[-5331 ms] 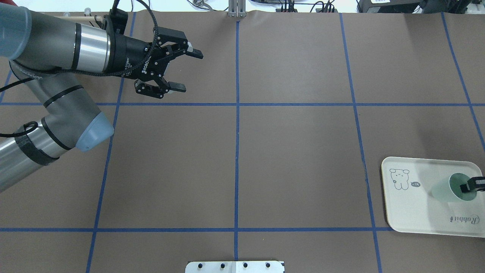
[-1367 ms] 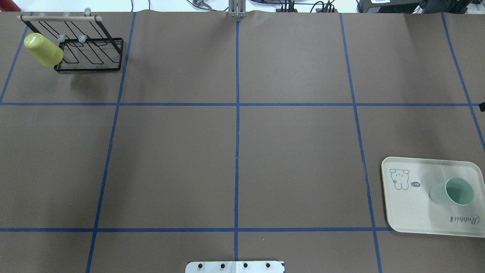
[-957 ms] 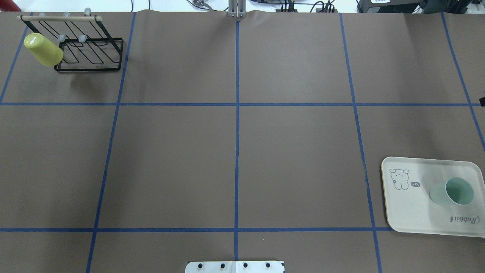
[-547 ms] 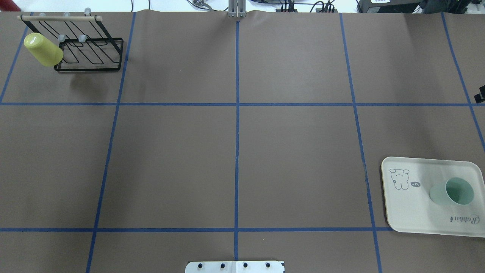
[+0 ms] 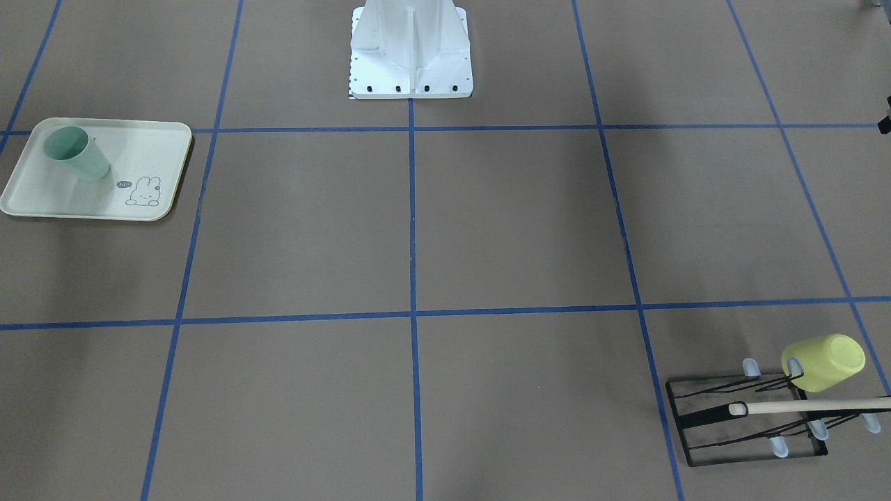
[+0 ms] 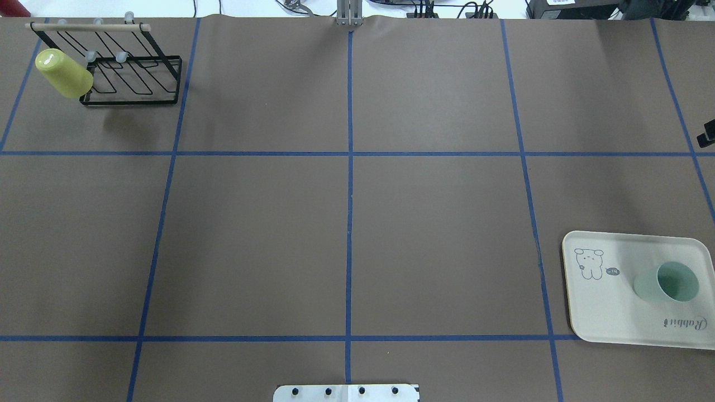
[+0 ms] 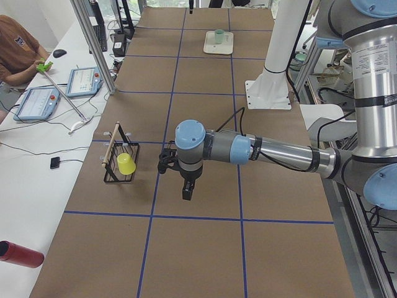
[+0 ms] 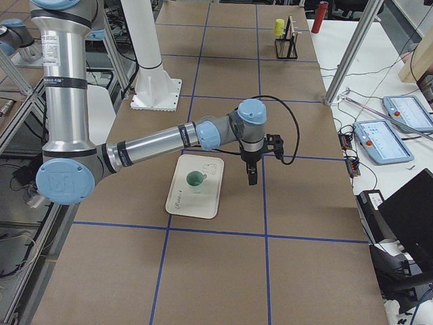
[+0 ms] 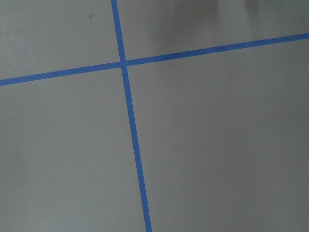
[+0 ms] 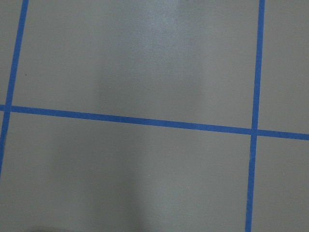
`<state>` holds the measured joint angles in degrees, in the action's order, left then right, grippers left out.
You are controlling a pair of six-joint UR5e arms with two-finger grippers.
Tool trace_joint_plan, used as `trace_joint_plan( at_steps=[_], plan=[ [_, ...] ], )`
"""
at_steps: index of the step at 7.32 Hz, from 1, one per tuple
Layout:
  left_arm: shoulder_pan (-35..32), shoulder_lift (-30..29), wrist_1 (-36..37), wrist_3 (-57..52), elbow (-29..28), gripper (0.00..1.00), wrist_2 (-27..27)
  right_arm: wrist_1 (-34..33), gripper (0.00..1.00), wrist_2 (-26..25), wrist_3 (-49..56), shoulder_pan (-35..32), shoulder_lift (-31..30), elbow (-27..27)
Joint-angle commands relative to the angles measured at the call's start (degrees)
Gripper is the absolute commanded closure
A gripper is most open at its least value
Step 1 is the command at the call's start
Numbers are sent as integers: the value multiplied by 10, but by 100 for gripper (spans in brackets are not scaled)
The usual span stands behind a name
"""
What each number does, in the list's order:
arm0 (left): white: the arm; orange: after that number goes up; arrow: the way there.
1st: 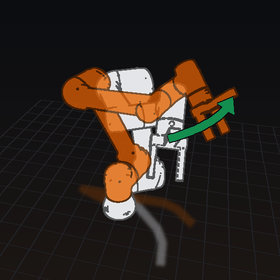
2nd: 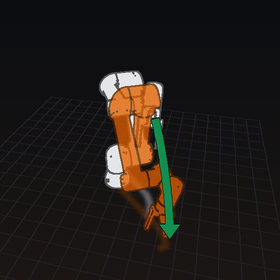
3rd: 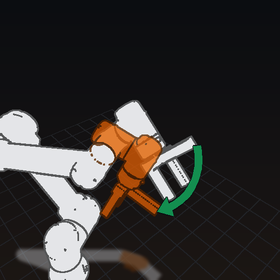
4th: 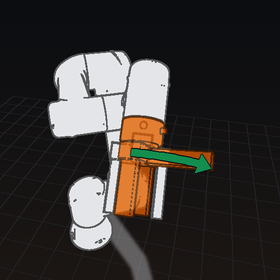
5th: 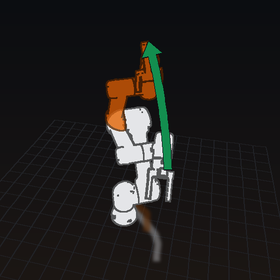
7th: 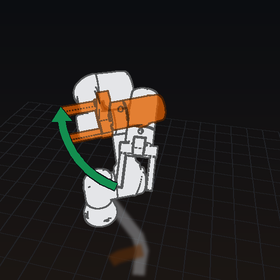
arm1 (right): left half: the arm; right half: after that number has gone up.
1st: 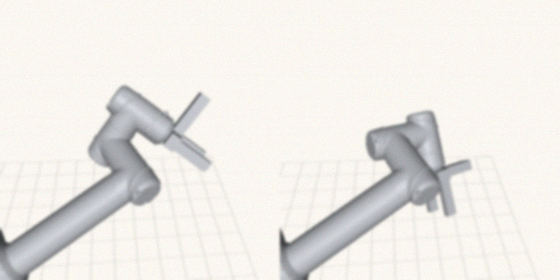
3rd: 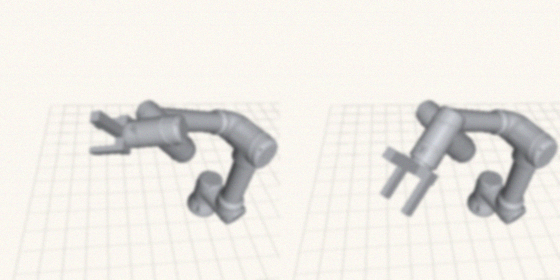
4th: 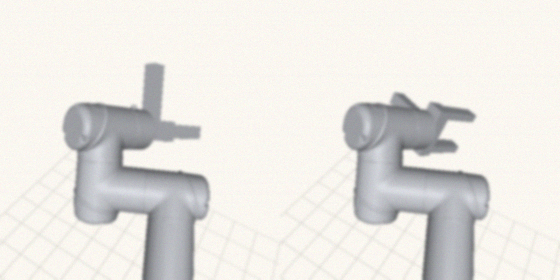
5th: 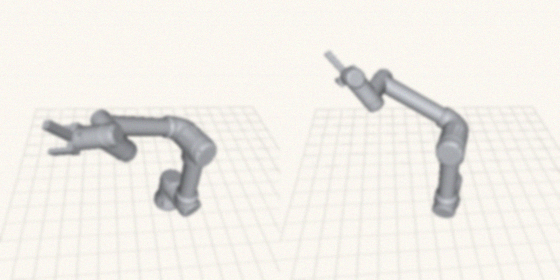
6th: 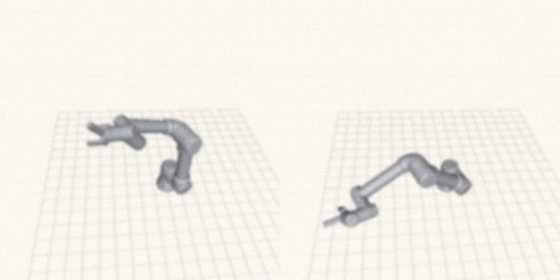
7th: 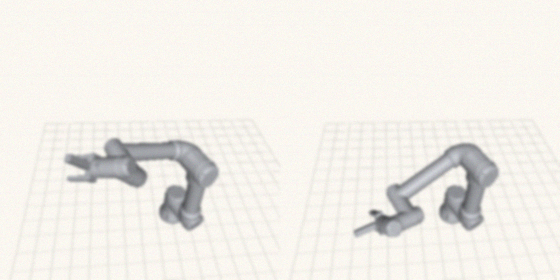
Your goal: Left arm grabs green cup and hands to right arm on tray
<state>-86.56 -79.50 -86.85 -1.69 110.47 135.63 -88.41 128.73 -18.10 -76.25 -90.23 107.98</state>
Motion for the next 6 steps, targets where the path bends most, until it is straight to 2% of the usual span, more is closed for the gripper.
trace_joint_plan(
  at_steps=[1, 6],
  plan=[
    [1, -7, -1, -1, -2, 0, 0, -1, 0, -2, 0, 0, -1, -1],
    [1, -9, -1, 1, -4, 0, 0, 1, 0, 7, 0, -8, -23, -1]
  ],
)
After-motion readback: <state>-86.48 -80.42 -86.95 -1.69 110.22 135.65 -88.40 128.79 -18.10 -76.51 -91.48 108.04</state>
